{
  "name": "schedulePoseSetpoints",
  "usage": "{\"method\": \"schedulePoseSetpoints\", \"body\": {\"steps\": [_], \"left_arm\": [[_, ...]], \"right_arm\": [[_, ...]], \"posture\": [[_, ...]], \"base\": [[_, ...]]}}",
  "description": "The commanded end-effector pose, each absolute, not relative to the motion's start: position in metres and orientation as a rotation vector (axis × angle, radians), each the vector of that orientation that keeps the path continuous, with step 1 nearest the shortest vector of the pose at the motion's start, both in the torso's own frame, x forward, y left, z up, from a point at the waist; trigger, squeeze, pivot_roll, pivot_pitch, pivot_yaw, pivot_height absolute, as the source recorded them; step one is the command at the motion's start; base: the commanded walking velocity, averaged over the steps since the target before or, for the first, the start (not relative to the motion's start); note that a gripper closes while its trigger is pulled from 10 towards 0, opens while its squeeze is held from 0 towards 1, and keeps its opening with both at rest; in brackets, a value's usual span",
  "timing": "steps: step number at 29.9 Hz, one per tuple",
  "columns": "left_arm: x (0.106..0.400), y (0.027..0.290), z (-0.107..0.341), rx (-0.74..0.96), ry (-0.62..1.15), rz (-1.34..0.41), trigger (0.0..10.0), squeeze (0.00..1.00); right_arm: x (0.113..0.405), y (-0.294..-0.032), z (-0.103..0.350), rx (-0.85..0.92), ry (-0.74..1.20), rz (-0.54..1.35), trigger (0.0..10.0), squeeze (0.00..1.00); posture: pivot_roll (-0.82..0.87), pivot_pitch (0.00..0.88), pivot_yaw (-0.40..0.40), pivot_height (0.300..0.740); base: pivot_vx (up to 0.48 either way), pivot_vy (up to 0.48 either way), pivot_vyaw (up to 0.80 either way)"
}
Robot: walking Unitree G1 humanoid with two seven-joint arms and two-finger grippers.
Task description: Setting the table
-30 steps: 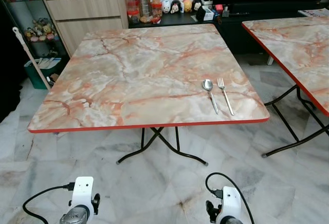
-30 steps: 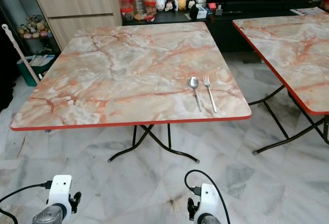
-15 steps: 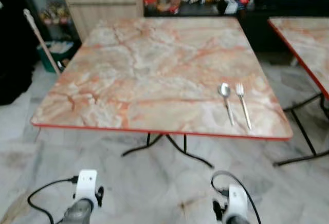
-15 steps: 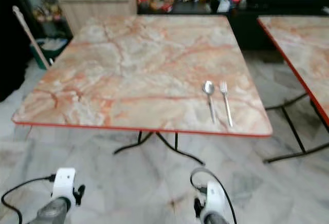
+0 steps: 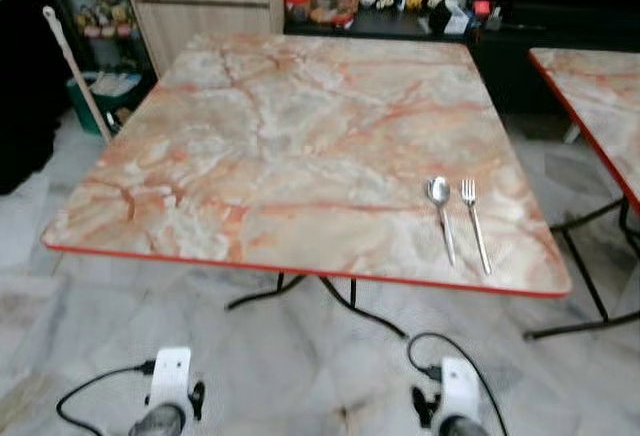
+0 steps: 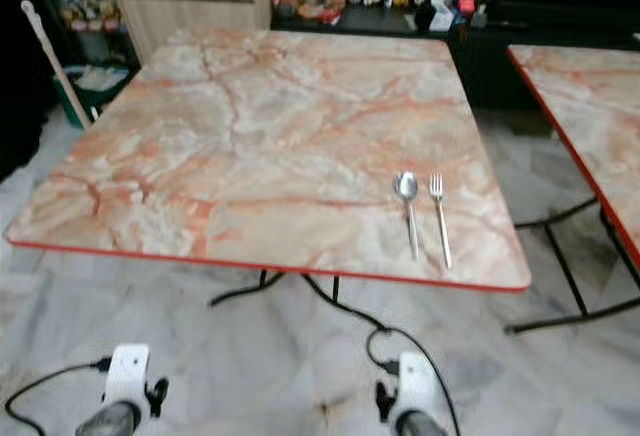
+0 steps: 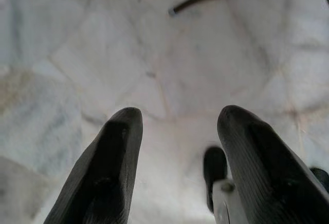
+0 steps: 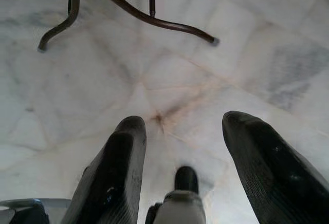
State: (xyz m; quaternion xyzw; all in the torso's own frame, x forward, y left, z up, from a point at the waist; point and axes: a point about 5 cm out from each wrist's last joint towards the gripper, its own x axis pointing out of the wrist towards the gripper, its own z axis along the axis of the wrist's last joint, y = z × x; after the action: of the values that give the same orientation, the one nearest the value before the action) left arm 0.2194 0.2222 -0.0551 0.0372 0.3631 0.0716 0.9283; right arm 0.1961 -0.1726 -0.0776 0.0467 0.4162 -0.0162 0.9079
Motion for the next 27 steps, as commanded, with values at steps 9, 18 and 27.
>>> {"method": "schedulePoseSetpoints", "body": {"steps": [9, 18, 27], "left_arm": [[0.213, 0.221, -0.06, 0.075, 0.774, 0.155, 10.0, 0.0], [0.21, 0.222, -0.061, 0.085, 0.783, 0.151, 10.0, 0.0], [0.208, 0.223, -0.062, 0.092, 0.79, 0.15, 10.0, 0.0]], "right_arm": [[0.185, -0.189, -0.074, -0.037, 0.738, 0.039, 10.0, 0.0], [0.179, -0.192, -0.062, -0.132, 0.553, 0.124, 10.0, 0.0], [0.191, -0.197, -0.025, -0.193, 0.288, 0.172, 10.0, 0.0]], "posture": [[0.03, 0.125, -0.026, 0.74], [0.01, 0.143, -0.026, 0.74], [0.0, 0.152, -0.027, 0.74]], "base": [[0.0, 0.0, 0.0], [0.0, 0.0, 0.0], [0.0, 0.0, 0.0]]}}
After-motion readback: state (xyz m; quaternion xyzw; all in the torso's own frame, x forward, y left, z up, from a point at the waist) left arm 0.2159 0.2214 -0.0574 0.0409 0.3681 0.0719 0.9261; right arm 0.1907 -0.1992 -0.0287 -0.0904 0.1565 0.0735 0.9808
